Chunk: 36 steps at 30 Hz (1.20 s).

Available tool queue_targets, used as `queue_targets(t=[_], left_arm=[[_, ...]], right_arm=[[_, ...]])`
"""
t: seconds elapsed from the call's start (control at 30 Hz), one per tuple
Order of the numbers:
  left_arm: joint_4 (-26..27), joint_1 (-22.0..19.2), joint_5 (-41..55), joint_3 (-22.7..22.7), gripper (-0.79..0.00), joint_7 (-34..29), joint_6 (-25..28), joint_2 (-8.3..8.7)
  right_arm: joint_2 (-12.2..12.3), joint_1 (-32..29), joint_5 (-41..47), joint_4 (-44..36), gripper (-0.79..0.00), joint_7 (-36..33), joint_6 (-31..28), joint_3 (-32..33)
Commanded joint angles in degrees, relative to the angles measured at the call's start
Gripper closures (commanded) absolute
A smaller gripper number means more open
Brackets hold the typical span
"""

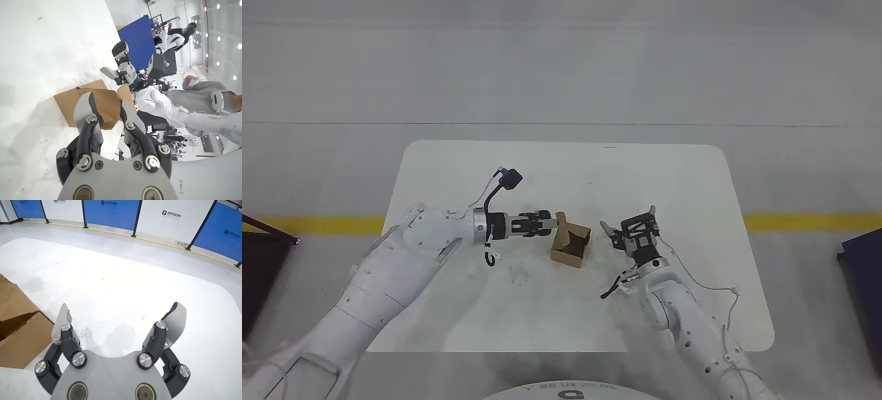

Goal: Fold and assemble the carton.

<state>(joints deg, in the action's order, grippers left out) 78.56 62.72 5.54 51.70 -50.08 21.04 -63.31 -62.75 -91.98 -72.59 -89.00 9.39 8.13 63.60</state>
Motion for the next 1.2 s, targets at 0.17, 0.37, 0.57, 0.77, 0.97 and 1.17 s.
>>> queue_targets(t=[0.17,0.37,0.57,0.77,0.97,1.17], left_arm=[[-0.1,0.2,2.5,0.5,-0.342,-0.4,0.4,-0.13],[0.7,-0.2,2.1,0.1,-0.366,-1.3,-0.2,-0.29],[0.4,-1.0,1.3,-0.6,-0.44,-2.0,-1.1,-0.54],[-0.4,-1.7,0.9,-1.9,-0.369,-2.4,-1.5,-1.02],[-1.4,-2.5,1.0,-2.9,-0.271,-2.8,-1.6,-1.48],[-2.1,-2.8,1.1,-2.8,-0.16,-3.0,-1.5,-1.65]], right_arm=[[-0.5,0.5,-0.2,0.9,-0.785,-0.2,-0.4,0.0],[-0.9,0.8,-0.9,1.5,-0.785,-0.5,-0.7,-0.1],[-1.2,1.0,-1.2,1.7,-0.785,-0.7,-1.1,0.0],[-1.5,1.0,-1.4,2.1,-0.785,-0.8,-1.5,0.1],[-1.8,1.1,-1.6,2.4,-0.785,-0.7,-1.6,0.4],[-2.1,1.1,-1.8,2.6,-0.785,-0.8,-1.9,0.8]])
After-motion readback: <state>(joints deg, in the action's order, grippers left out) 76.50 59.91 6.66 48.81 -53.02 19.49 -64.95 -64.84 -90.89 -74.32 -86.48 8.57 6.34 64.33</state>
